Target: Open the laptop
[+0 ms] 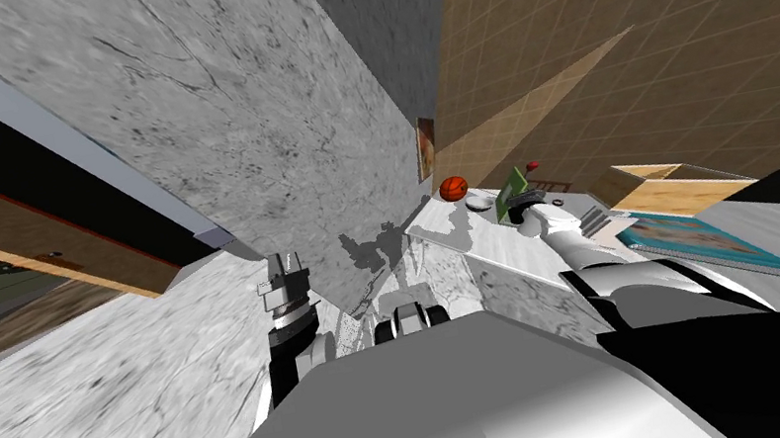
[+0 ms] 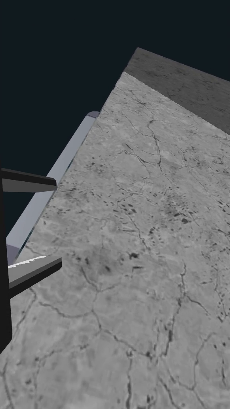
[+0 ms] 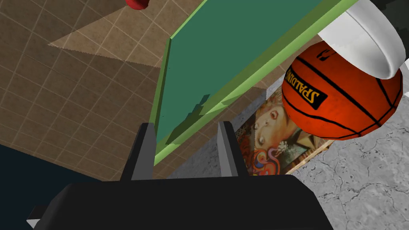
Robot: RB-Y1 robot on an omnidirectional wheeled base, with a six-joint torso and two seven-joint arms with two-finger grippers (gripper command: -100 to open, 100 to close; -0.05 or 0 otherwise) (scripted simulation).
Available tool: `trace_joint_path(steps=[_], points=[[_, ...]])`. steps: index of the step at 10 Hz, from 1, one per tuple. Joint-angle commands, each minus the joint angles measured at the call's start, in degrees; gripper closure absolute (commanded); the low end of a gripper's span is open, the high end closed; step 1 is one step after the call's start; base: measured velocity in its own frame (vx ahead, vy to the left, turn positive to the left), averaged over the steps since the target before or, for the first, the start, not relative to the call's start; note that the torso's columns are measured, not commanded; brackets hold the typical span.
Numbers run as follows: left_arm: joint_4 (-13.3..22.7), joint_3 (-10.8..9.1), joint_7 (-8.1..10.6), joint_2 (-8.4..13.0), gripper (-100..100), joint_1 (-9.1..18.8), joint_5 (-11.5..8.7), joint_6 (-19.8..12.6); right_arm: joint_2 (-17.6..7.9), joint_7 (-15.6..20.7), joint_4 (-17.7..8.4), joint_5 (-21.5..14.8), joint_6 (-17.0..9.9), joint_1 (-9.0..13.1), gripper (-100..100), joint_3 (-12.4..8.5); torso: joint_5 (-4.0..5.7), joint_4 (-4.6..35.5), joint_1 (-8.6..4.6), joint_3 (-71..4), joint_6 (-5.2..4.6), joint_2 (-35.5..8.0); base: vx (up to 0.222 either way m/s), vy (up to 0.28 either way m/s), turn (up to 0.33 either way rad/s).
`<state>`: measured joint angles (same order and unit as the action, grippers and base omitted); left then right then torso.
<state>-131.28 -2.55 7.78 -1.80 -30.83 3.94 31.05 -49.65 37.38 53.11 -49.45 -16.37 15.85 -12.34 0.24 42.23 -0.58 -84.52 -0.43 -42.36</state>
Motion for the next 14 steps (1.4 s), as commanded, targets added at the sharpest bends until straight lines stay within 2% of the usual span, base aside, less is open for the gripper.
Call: trace_joint_path(steps=[1, 3, 6, 9, 10, 12, 14], points=[[0.0, 0.0, 0.0, 0.0, 0, 0.0, 0.0, 0.0, 3.0, -2.5, 2.2, -0.4, 1.9, -0.7, 100, -2.3, -0.05, -0.1, 0.22, -0.1, 0.1, 0.2, 0.024, -0.051, -0.171], [0.0, 0.0, 0.0, 0.0, 0, 0.0, 0.0, 0.0, 6.1, -4.8, 4.3, -0.9, 3.6, -1.5, 100, -4.5, 0.06, -0.1, 0.05, -0.1, -0.17, 0.2, 0.054, -0.072, -0.196], [0.0, 0.0, 0.0, 0.0, 0, 0.0, 0.0, 0.0, 10.7, -8.2, 7.3, -1.6, 6.2, -2.7, 100, -7.8, 0.16, -0.1, -0.29, -0.1, -0.07, 0.1, 0.033, -0.075, -0.175], [0.0, 0.0, 0.0, 0.0, 0, 0.0, 0.0, 0.0, 15.3, -11.5, 10.3, -2.3, 8.8, -3.9, 100, -11.1, 0.06, -0.2, -0.07, -0.2, -0.03, 0.3, 0.04, -0.071, -0.163], [0.0, 0.0, 0.0, 0.0, 0, 0.0, 0.0, 0.0, 14.8, -11.0, 9.1, -3.1, 9.4, -2.4, 100, -11.2, 0.07, -0.3, -0.02, -0.2, -0.03, 0.3, 0.014, -0.017, -0.022], [0.0, 0.0, 0.0, 0.0, 0, 0.0, 0.0, 0.0, 18.2, -12.6, 10.3, -2.2, 13.0, -3.6, 100, -13.5, -0.1, -0.3, 0.36, -0.3, 0.22, 0.5, 0.053, -0.03, -0.116], [0.0, 0.0, 0.0, 0.0, 0, 0.0, 0.0, 0.0, 21.2, -13.6, 11.2, -1.5, 16.2, -5.0, 100, -15.5, 0.14, -0.3, 0.13, -0.3, 0.29, 0.5, 0.094, -0.04, -0.169]])
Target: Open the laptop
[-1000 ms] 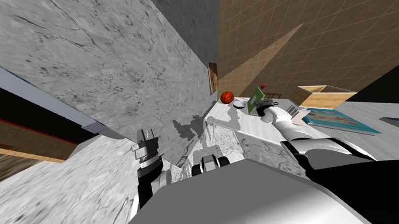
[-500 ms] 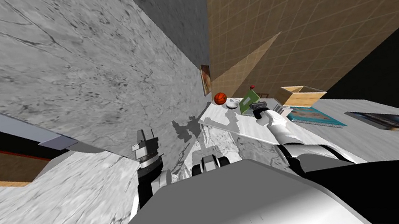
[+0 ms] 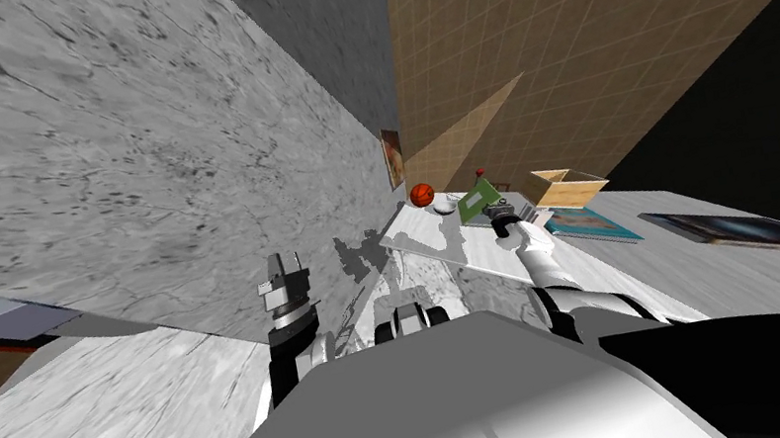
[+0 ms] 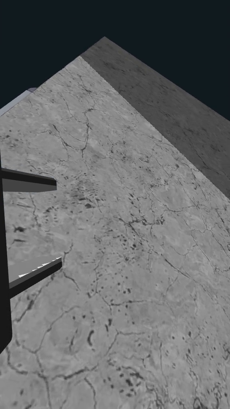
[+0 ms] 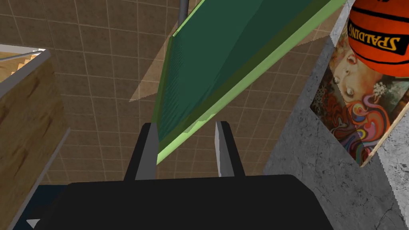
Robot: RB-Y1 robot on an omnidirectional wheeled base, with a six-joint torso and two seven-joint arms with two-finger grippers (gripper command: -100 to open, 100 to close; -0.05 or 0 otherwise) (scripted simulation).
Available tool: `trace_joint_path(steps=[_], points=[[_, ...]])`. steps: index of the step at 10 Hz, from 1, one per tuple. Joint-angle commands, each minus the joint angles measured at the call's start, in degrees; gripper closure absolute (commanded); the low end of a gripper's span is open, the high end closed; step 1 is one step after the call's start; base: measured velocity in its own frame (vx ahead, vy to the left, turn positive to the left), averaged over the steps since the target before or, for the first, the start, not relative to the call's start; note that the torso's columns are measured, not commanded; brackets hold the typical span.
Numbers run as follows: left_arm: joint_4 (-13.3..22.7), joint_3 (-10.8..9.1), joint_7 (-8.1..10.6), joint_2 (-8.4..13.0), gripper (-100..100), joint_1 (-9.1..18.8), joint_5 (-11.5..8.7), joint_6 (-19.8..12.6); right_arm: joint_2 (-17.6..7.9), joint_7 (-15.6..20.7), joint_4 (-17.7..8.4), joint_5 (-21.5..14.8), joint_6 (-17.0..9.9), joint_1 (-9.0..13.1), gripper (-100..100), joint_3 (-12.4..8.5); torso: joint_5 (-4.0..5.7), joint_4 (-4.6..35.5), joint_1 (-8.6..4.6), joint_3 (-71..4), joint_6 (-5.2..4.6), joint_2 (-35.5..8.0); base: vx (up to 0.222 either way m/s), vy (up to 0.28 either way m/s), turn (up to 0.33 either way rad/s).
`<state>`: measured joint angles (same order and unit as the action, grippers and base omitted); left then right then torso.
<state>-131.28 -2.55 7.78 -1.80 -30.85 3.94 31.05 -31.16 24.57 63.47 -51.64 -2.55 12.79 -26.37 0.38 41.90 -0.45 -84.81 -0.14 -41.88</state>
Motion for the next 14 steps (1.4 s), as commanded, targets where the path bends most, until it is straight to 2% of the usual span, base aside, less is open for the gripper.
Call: trace_joint_path(steps=[1, 4, 5, 7, 9, 10, 11, 12, 13, 14], points=[[0.0, 0.0, 0.0, 0.0, 0, 0.0, 0.0, 0.0, 2.7, -0.8, 0.8, 0.7, 2.4, -1.9, 100, -1.5, 0.05, 0.0, -0.08, 0.0, 0.03, 0.0, 0.066, -0.037, -0.079], [0.0, 0.0, 0.0, 0.0, 0, 0.0, 0.0, 0.0, 7.2, -2.2, 2.2, 1.8, 7.2, -3.9, 100, -4.5, 0.14, -0.2, 0.01, -0.1, -0.01, 0.1, 0.08, -0.038, -0.135], [0.0, 0.0, 0.0, 0.0, 0, 0.0, 0.0, 0.0, 7.3, -2.2, 2.2, 1.8, 7.3, -3.9, 100, -4.5, 0.15, -0.2, -0.09, -0.1, 0.05, 0.2, 0.06, -0.025, -0.085], [0.0, 0.0, 0.0, 0.0, 0, 0.0, 0.0, 0.0, 10.3, -3.2, 3.1, 2.6, 10.5, -5.3, 100, -6.5, 0.15, -0.3, -0.13, -0.1, 0.18, 0.2, 0.052, -0.033, -0.106], [0.0, 0.0, 0.0, 0.0, 0, 0.0, 0.0, 0.0, 10.3, -3.2, 3.1, 2.6, 10.5, -5.3, 100, -6.5, 0.28, -0.4, -0.13, -0.2, 0.18, 0.3, 0.044, -0.014, -0.041], [0.0, 0.01, 0.0, 0.0, 0, 0.0, 0.0, 0.0, 11.8, -3.7, 3.6, 2.9, 12.1, -6.0, 100, -7.5, 0.16, -0.4, -0.02, -0.2, 0.26, 0.3, 0.033, -0.02, -0.071], [0.0, 0.01, 0.0, 0.0, 0, 0.0, 0.0, 0.0, 11.1, -3.2, 3.3, 2.9, 12.3, -4.5, 100, -8.0, 0.16, -0.4, -0.04, -0.2, 0.08, 0.3, 0.01, -0.002, -0.033], [0.0, 0.01, 0.0, 0.0, 0, 0.0, 0.0, 0.0, 14.1, -3.9, 3.0, 4.7, 15.5, -5.6, 100, -9.2, 0.0, -0.2, -0.02, -0.1, 0.19, 0.2, 0.051, -0.051, -0.11], [0.0, 0.0, 0.0, 0.0, 0, 0.0, 0.0, 0.0, 14.1, -3.9, 3.0, 4.7, 15.8, -5.6, 100, -9.2, 0.14, -0.2, -0.07, -0.1, 0.15, 0.2, 0.069, -0.058, -0.067], [0.0, 0.0, 0.0, 0.0, 0, 0.0, 0.0, 0.0, 15.6, -4.2, 2.7, 5.4, 17.3, -6.3, 100, -9.8, 0.14, -0.2, -0.18, -0.1, 0.22, 0.3, 0.068, -0.062, -0.075]])
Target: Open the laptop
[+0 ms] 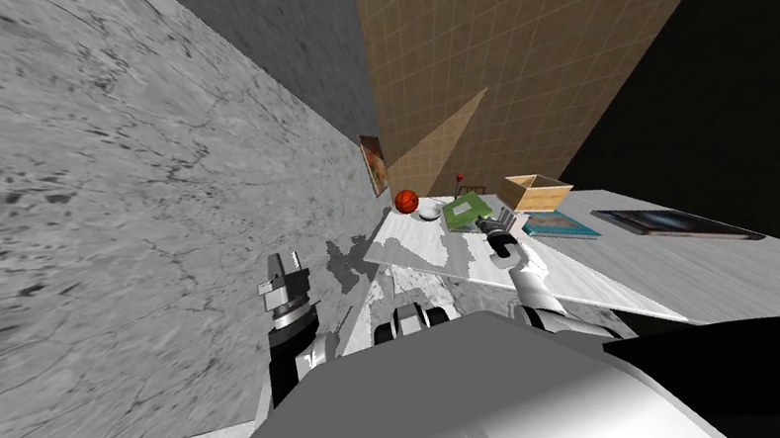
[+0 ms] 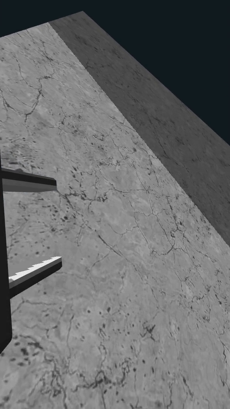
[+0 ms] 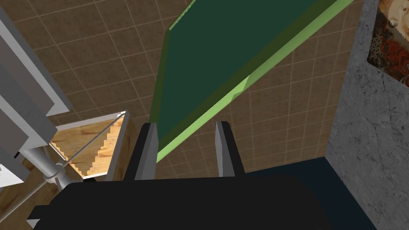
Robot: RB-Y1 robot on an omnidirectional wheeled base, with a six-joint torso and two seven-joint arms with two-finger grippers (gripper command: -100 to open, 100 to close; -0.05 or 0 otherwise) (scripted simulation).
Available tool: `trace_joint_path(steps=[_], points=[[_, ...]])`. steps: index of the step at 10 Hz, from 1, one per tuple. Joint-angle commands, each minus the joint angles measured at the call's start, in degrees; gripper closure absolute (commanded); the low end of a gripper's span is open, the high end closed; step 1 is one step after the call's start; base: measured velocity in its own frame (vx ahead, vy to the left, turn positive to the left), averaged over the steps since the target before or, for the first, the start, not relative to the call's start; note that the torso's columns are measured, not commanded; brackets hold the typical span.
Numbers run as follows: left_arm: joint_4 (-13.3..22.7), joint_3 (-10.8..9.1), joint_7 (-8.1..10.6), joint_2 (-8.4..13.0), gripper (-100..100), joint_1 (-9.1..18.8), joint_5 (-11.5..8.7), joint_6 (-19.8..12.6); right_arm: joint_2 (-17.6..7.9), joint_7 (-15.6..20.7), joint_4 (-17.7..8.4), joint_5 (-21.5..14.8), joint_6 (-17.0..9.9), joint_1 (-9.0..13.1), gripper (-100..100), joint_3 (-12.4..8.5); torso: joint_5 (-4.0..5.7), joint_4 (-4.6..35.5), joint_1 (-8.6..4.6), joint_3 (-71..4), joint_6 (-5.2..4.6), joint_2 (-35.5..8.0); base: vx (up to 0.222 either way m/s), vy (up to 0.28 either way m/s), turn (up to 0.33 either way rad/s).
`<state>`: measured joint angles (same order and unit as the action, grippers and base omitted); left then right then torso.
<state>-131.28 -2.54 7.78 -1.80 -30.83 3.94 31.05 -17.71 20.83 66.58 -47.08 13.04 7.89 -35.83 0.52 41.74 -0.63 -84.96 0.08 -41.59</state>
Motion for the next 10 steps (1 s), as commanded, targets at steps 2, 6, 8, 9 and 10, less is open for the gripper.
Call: trace_joint_path(steps=[2, 6, 8, 9, 10], points=[[0.0, 0.0, 0.0, 0.0, 0, 0.0, 0.0, 0.0, 3.6, -0.7, -0.7, 1.7, 3.3, -2.0, 100, -0.9, 0.13, -0.1, 0.08, -0.1, 0.11, 0.1, 0.059, -0.048, -0.047], [0.0, 0.01, 0.0, 0.0, 0, 0.0, 0.0, 0.0, -1.0, -3.2, -0.5, 1.9, -1.9, 1.2, -100, 1.6, -0.55, 0.6, 0.74, 0.5, -0.08, -0.8, -0.066, 0.012, 0.056], [0.0, 0.01, 0.0, 0.0, 0, 0.0, 0.0, 0.0, -2.9, -4.3, -0.9, 2.0, -4.3, 2.6, -100, 2.9, -0.7, 0.7, 0.83, 0.5, -0.07, -0.9, -0.083, 0.011, 0.068], [0.0, 0.01, 0.0, 0.0, 0, 0.0, 0.0, 0.0, -3.9, -4.9, -1.1, 2.0, -5.5, 3.2, -100, 3.5, -0.74, 0.7, 0.87, 0.5, -0.1, -0.9, -0.081, 0.006, 0.053], [0.0, 0.01, 0.0, 0.0, 0, 0.0, 0.0, 0.0, -4.9, -5.5, -1.3, 2.0, -6.7, 3.9, -100, 4.1, -0.72, 0.7, 0.84, 0.5, -0.11, -0.9, -0.082, 0.019, 0.061]])
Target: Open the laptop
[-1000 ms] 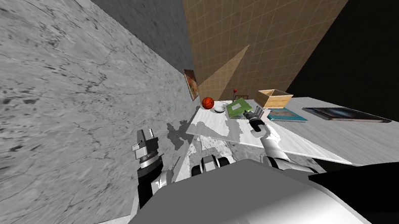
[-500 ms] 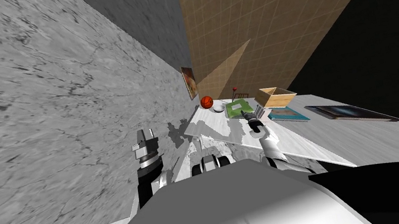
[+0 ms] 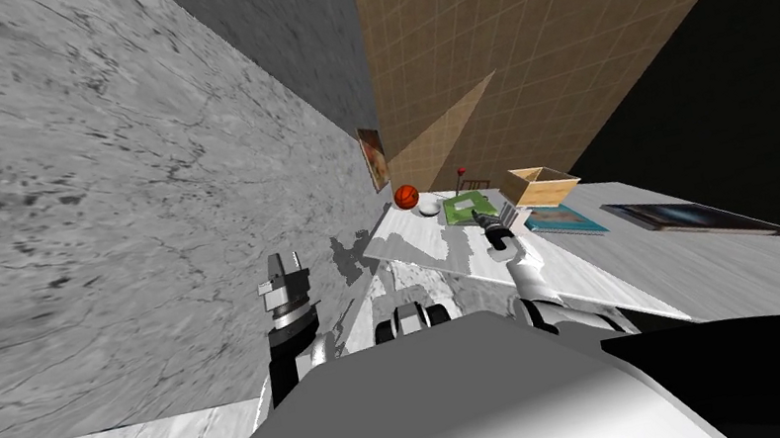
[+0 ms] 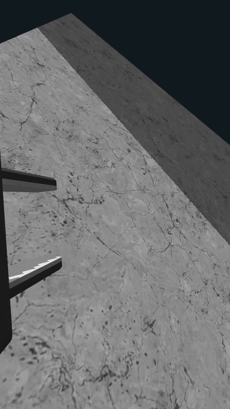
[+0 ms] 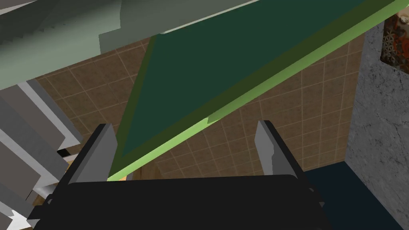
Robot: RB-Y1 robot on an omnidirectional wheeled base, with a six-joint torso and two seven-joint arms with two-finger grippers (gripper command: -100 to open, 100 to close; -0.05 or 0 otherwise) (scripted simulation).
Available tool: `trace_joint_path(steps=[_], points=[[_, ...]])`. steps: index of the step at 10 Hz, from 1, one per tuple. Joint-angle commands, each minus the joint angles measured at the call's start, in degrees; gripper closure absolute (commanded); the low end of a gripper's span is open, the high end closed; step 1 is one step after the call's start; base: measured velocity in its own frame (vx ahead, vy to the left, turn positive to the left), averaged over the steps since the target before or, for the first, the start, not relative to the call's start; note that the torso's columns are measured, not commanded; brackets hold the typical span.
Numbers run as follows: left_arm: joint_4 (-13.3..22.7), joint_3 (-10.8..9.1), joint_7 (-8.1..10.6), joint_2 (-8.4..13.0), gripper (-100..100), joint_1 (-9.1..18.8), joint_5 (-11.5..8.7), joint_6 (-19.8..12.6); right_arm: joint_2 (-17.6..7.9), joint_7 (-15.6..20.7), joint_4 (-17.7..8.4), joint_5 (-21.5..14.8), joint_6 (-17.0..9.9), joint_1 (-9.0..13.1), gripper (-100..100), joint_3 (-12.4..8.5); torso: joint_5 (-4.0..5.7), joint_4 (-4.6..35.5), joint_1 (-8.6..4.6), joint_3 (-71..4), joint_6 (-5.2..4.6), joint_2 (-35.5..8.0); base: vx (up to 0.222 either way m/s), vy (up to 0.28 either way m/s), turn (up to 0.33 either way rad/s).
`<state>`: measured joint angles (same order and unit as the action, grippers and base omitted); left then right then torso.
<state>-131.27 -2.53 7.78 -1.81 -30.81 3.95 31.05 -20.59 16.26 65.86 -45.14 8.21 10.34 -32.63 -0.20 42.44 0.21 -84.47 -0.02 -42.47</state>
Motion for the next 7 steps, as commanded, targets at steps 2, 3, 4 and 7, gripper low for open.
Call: trace_joint_path(steps=[2, 3, 4, 7], points=[[0.0, 0.0, 0.0, 0.0, 0, 0.0, 0.0, 0.0, -4.0, -2.0, -0.9, 0.2, -4.3, 2.7, -100, 2.2, 0.0, 0.0, -0.02, 0.0, 0.0, 0.0, -0.081, 0.016, 0.065], [0.0, 0.0, 0.0, 0.0, 0, 0.0, 0.0, 0.0, -3.0, -1.6, -0.5, 0.2, -3.4, 1.8, -100, 1.8, 0.01, 0.0, -0.02, 0.0, 0.03, 0.1, -0.028, 0.003, 0.018], [0.0, 0.0, 0.0, 0.0, 0, 0.0, 0.0, 0.0, -3.1, -1.8, -0.5, 0.2, -3.8, 1.8, 0, 1.9, 0.09, -0.1, -0.09, -0.1, -0.01, 0.2, -0.006, 0.0, -0.003], [0.0, 0.0, 0.0, 0.0, 0, 0.0, 0.0, 0.0, -3.1, -1.8, -0.5, 0.2, -3.7, 1.8, 0, 1.9, 0.22, -0.2, -0.24, -0.1, 0.02, 0.2, 0.0, 0.0, 0.0]])
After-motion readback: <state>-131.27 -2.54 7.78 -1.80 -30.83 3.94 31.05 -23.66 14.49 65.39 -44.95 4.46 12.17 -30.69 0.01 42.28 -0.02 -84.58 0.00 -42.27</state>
